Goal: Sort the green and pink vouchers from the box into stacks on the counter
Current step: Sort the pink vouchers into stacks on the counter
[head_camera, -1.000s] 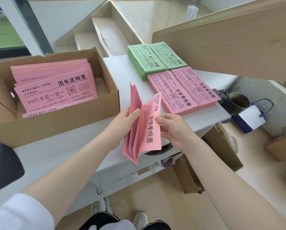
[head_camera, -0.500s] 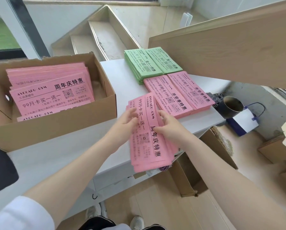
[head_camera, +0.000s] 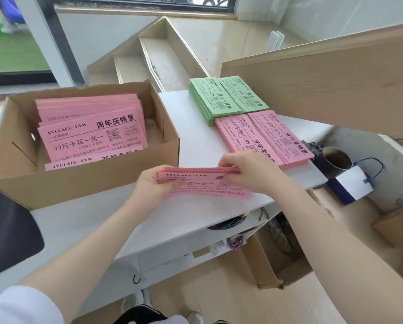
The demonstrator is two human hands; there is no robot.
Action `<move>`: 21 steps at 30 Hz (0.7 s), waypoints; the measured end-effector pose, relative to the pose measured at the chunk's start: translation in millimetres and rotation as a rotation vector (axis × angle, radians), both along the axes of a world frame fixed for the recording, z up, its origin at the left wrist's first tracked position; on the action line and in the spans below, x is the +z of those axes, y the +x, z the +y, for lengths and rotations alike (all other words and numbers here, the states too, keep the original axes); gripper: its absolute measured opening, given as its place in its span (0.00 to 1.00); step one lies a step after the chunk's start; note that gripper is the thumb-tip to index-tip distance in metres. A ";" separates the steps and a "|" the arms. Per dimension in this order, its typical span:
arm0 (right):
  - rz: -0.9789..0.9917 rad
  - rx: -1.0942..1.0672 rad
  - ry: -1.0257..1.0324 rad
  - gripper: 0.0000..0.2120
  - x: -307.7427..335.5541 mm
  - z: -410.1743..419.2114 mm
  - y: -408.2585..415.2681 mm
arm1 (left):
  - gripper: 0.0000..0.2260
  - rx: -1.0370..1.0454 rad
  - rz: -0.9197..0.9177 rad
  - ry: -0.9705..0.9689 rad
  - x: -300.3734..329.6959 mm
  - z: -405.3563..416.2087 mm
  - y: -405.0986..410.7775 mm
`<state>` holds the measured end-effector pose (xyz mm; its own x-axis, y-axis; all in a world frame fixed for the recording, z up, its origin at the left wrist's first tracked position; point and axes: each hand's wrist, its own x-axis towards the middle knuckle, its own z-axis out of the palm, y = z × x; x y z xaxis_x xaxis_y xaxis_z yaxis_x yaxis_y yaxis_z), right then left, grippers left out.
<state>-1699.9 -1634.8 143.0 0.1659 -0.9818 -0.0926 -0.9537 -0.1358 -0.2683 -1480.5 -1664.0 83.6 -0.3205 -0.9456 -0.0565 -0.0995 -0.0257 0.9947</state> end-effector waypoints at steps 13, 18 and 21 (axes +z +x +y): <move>-1.256 -0.493 -0.073 0.11 -65.5 29.2 -12.7 | 0.08 -0.013 0.218 0.019 -8.5 11.6 -9.1; -1.244 -0.472 -0.167 0.10 -57.8 34.4 -27.0 | 0.10 -0.020 0.174 -0.008 -8.5 10.1 -8.9; -1.104 -0.406 0.022 0.17 -65.9 39.9 -33.0 | 0.13 -0.074 -0.006 0.087 -24.1 10.0 -7.3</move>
